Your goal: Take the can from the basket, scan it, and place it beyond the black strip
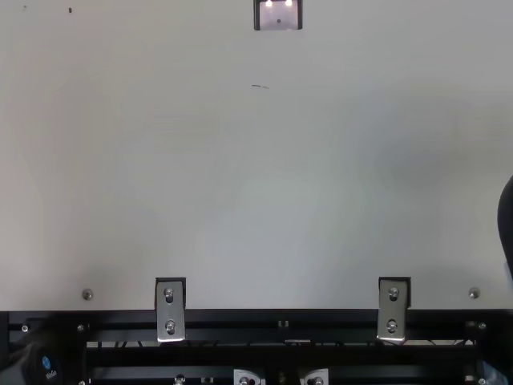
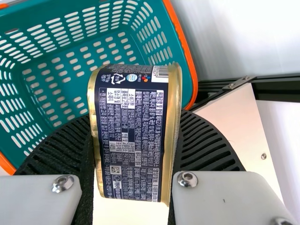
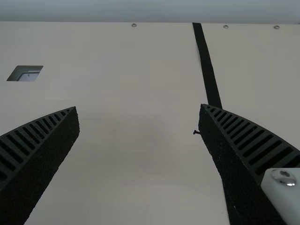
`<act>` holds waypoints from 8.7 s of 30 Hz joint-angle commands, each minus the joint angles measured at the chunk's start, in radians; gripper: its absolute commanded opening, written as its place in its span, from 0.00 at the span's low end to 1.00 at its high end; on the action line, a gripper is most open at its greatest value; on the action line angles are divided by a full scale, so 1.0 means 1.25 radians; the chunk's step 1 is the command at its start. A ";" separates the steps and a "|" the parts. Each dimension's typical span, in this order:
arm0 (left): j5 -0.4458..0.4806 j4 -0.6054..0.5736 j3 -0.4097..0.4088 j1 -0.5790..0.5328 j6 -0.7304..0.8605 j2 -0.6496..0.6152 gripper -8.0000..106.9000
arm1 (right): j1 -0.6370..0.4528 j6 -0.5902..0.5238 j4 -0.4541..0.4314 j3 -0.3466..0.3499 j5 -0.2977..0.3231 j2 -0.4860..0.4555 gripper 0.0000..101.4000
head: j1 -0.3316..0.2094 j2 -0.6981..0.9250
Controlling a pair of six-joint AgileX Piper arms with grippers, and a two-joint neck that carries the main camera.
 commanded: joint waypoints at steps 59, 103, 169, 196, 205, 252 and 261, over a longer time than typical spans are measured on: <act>0.083 -0.518 0.397 -0.110 0.335 -0.046 0.16 | 0.000 0.000 0.000 0.000 0.000 0.000 1.00 | -0.041 0.019; 0.083 -0.964 0.594 -0.138 0.585 -0.063 0.16 | 0.000 0.000 0.000 0.000 0.000 0.000 1.00 | -0.041 0.019; -0.105 -0.292 0.328 -0.479 0.253 -0.155 0.16 | 0.000 0.000 0.000 0.000 0.000 0.000 1.00 | 0.053 -0.341; -0.035 -0.246 0.227 -0.662 0.714 -0.048 0.16 | 0.000 0.000 0.000 0.000 0.000 0.000 1.00 | 0.055 -0.338; -0.040 -0.239 0.224 -0.670 0.714 -0.042 0.16 | 0.000 0.000 0.000 0.000 0.000 0.000 1.00 | 0.055 -0.338; -0.071 -0.024 0.144 -0.896 1.178 0.155 0.16 | 0.000 0.000 0.000 0.000 0.000 0.000 1.00 | 0.055 -0.338; -0.043 -0.052 0.138 -0.901 1.208 0.159 0.85 | 0.000 0.000 0.000 0.000 0.000 0.000 1.00 | 0.055 -0.338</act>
